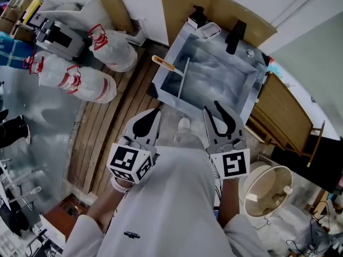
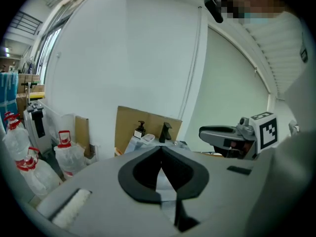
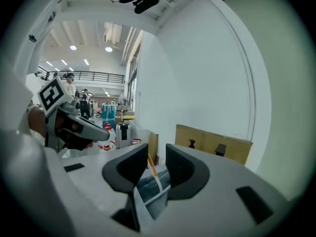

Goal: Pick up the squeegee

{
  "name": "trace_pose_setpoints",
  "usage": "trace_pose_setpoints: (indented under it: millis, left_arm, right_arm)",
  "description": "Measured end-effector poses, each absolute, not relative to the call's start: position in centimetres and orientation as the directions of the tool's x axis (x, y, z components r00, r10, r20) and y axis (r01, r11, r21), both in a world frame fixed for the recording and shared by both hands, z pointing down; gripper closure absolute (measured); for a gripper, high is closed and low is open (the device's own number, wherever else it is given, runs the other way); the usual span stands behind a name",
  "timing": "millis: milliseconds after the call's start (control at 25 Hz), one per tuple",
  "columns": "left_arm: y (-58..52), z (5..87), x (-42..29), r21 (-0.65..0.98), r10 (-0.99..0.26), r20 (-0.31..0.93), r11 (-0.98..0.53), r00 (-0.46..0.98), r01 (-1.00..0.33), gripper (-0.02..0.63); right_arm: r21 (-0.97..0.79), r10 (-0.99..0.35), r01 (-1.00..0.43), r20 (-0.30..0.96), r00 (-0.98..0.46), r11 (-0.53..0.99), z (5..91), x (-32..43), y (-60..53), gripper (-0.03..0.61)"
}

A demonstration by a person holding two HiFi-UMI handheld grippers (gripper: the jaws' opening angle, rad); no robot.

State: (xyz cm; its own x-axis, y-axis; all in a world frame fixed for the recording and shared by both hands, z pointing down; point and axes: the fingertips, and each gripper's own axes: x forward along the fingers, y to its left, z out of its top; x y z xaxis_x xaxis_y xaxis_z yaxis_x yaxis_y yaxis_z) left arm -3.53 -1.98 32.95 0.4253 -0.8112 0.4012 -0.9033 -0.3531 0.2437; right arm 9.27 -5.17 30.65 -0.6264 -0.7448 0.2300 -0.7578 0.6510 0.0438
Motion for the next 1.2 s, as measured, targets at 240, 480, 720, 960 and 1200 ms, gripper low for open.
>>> trace_pose_setpoints:
  millis: [240,480,720,960,1200]
  left_arm:
    - [-5.0,33.2,-3.9,0.244,-0.839,0.412,-0.274,0.355,-0.930,0.609]
    - [-5.7,33.7,-6.6,0.252,-0.860,0.423,-0.192,0.287,-0.949,0.609]
    - [-6.7,33.8,-7.0,0.249,-0.859,0.424,-0.195,0.288,-0.949,0.609]
    - [-7.9,33.4,-6.8,0.259,-0.864,0.410,-0.197,0.292,-0.946,0.609]
    - [-8.6,34.3,-6.6,0.264,-0.847,0.436,-0.201,0.302,-0.943,0.609]
  right_arm:
    - [0.027,-0.669,-0.685,0.243,-0.702,0.728,31.7,8.0,-8.9,0.488]
    - [0.030,-0.636,-0.655,0.276,-0.721,0.755,32.4,6.6,-11.0,0.489]
    - [0.054,-0.631,-0.644,0.276,-0.725,0.763,32.0,6.2,-11.9,0.488]
    - [0.057,-0.618,-0.635,0.310,-0.723,0.771,33.0,6.5,-12.4,0.488]
    - [0.054,-0.599,-0.621,0.343,-0.724,0.782,34.5,6.2,-13.3,0.488]
